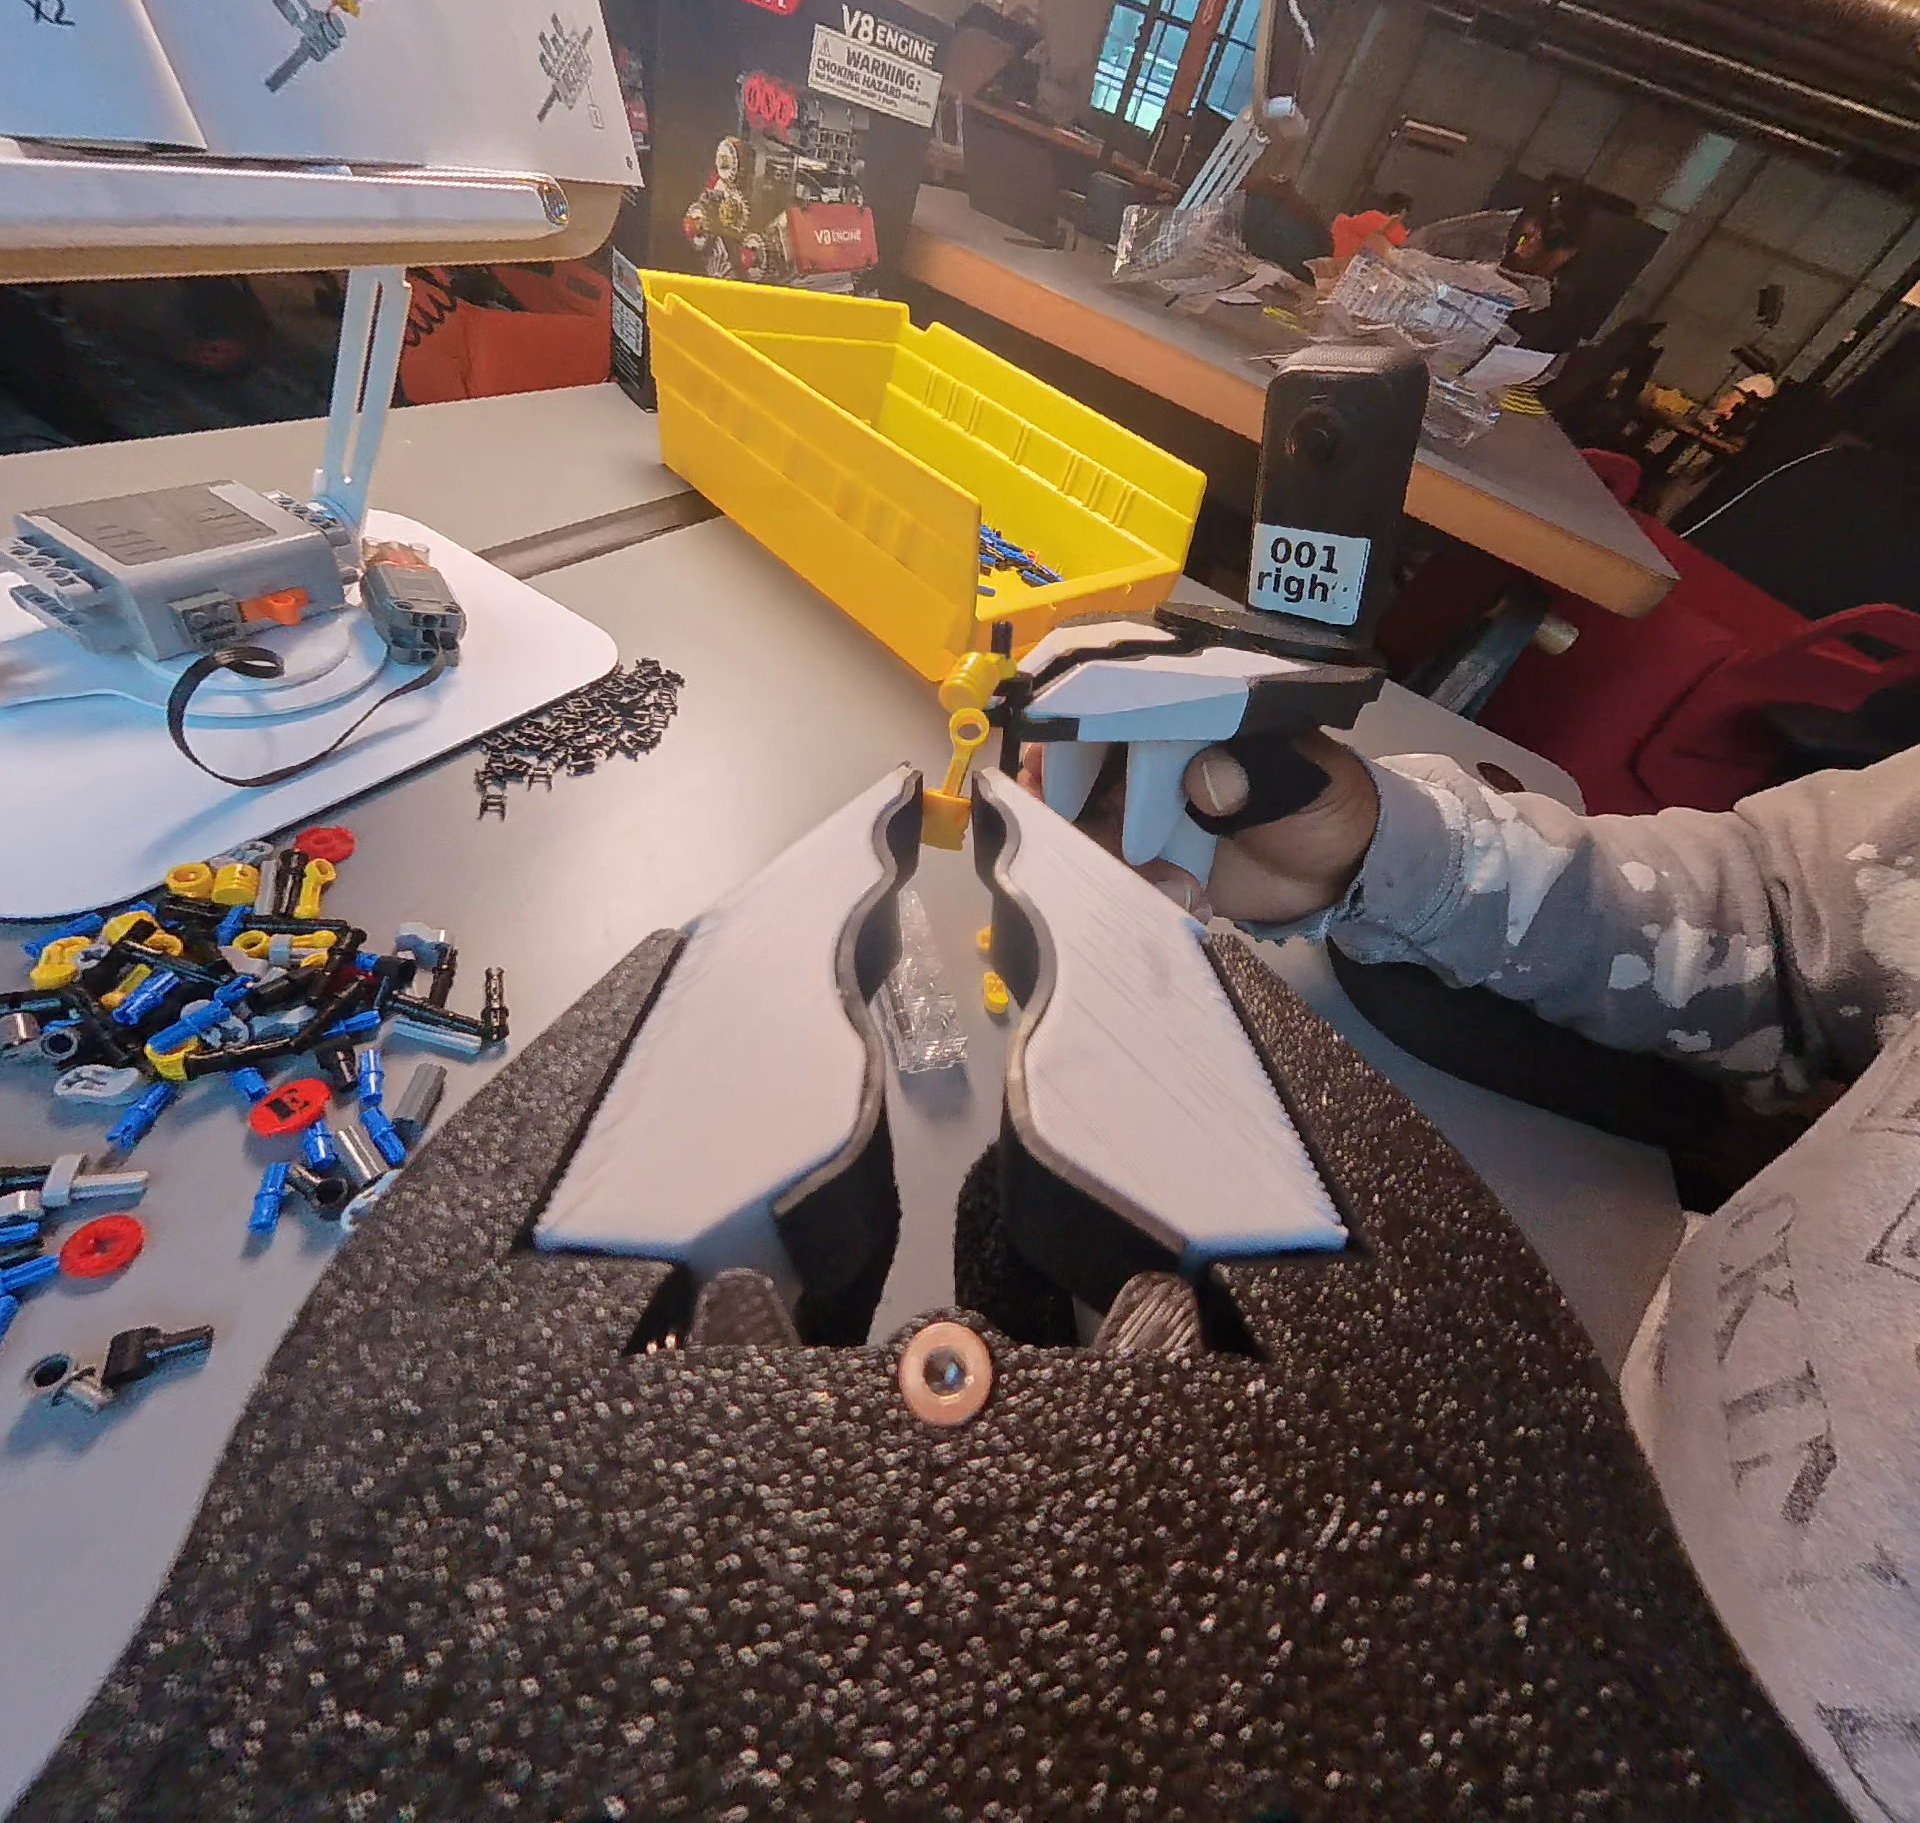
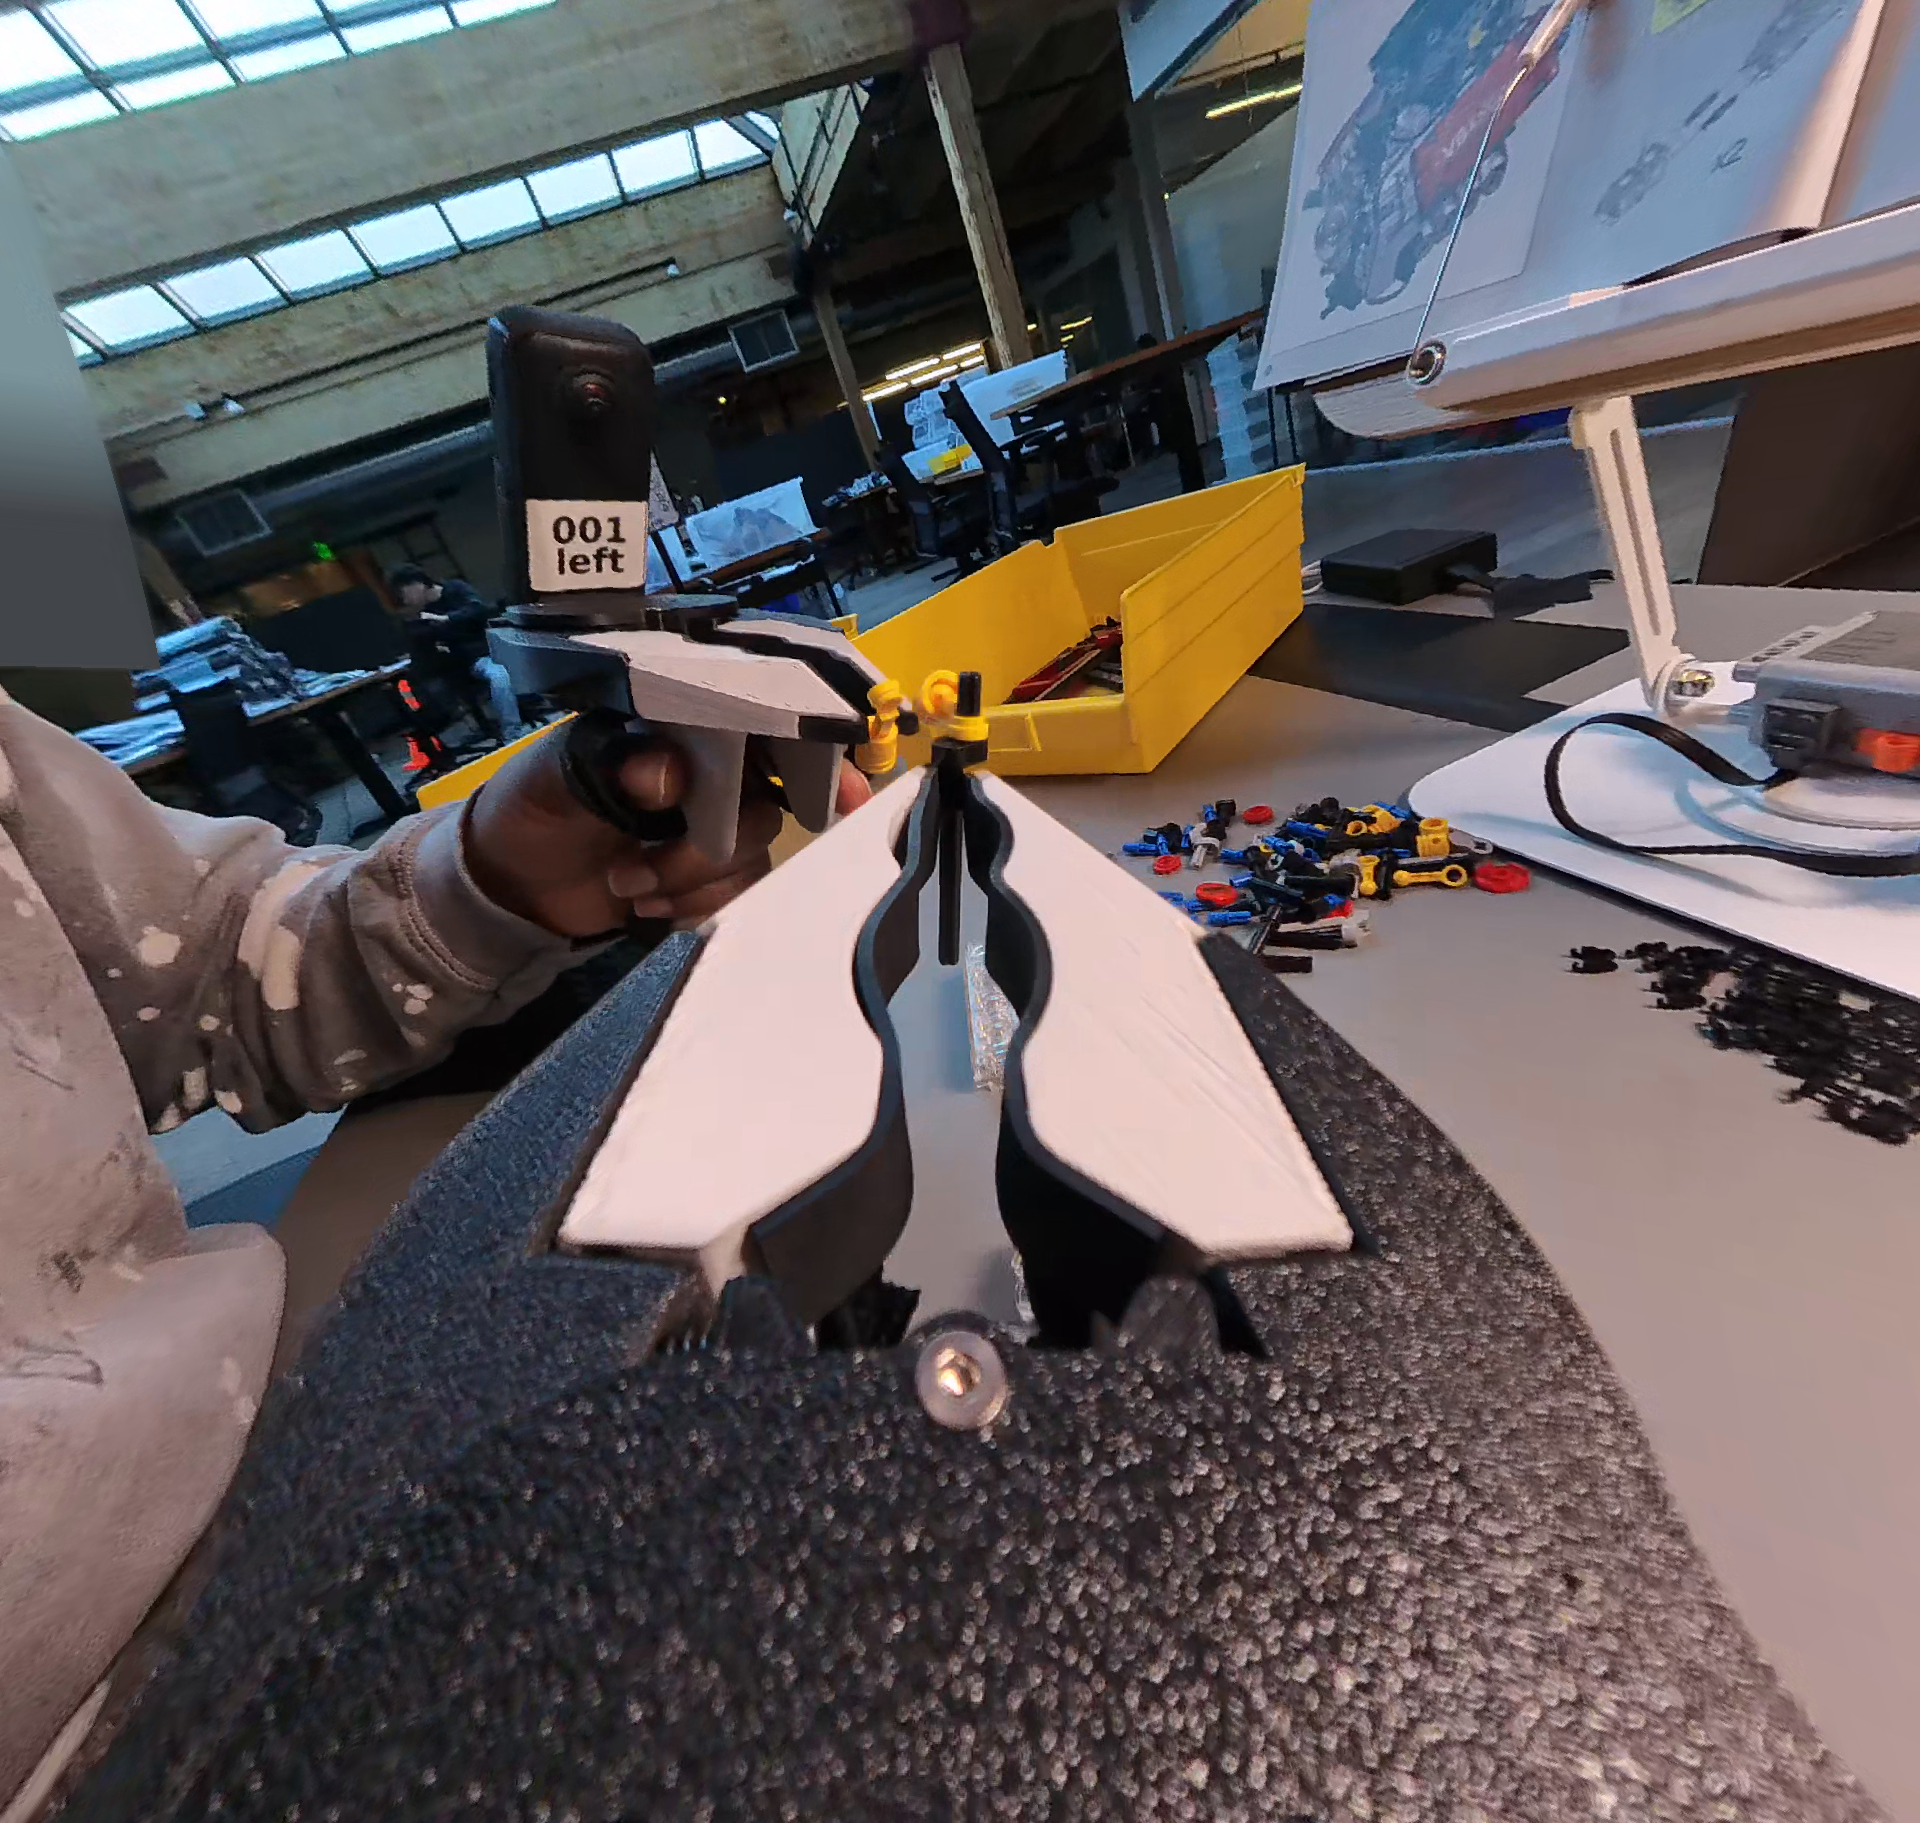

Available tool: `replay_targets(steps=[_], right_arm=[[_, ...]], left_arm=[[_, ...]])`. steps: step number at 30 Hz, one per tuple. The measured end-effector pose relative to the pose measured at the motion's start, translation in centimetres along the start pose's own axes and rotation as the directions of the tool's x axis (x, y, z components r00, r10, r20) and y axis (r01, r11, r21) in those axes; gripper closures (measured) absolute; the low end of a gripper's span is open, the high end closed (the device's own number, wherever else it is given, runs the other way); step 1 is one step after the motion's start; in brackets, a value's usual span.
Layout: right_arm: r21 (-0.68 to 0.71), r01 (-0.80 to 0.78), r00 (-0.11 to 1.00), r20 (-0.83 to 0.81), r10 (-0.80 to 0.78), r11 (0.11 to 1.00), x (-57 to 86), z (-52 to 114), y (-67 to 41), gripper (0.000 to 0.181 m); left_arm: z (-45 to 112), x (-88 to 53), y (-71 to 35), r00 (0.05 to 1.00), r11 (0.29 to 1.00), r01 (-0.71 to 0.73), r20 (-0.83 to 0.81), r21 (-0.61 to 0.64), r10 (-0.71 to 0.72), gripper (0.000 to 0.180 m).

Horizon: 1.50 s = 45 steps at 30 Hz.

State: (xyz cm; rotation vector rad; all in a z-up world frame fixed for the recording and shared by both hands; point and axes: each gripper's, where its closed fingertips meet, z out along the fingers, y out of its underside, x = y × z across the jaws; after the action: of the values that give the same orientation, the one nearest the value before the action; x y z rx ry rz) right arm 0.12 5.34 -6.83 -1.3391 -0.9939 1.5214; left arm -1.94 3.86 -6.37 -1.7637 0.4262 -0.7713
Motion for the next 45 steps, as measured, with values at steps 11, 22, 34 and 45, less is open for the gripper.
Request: replay_targets(steps=[11,22,34,45], right_arm=[[-0.089,0.194,0.981,-0.007,-0.195,0.977,-0.8,0.5,1.1,0.178],[-0.168,0.336,0.939,-0.02,-0.344,0.927,-1.0,1.0,2.1,0.177],[-0.222,0.366,0.923,-0.037,-0.383,0.904,-0.4,0.6,2.7,0.177],[-0.221,0.326,0.936,-0.06,-0.347,0.919,0.4,0.2,2.5,0.177]], left_arm=[[-0.8,-0.1,-0.3,0.996,0.997,-0.076,0.047,-0.016,0.077,0.173],[-0.7,0.2,0.0,0.999,0.999,-0.047,0.012,-0.014,0.047,0.173],[0.2,-0.3,1.5,0.999,0.999,0.03,-0.032,-0.029,-0.031,0.173],[0.4,-0.2,1.8,0.995,0.999,0.039,-0.092,0.016,-0.038,0.173]])
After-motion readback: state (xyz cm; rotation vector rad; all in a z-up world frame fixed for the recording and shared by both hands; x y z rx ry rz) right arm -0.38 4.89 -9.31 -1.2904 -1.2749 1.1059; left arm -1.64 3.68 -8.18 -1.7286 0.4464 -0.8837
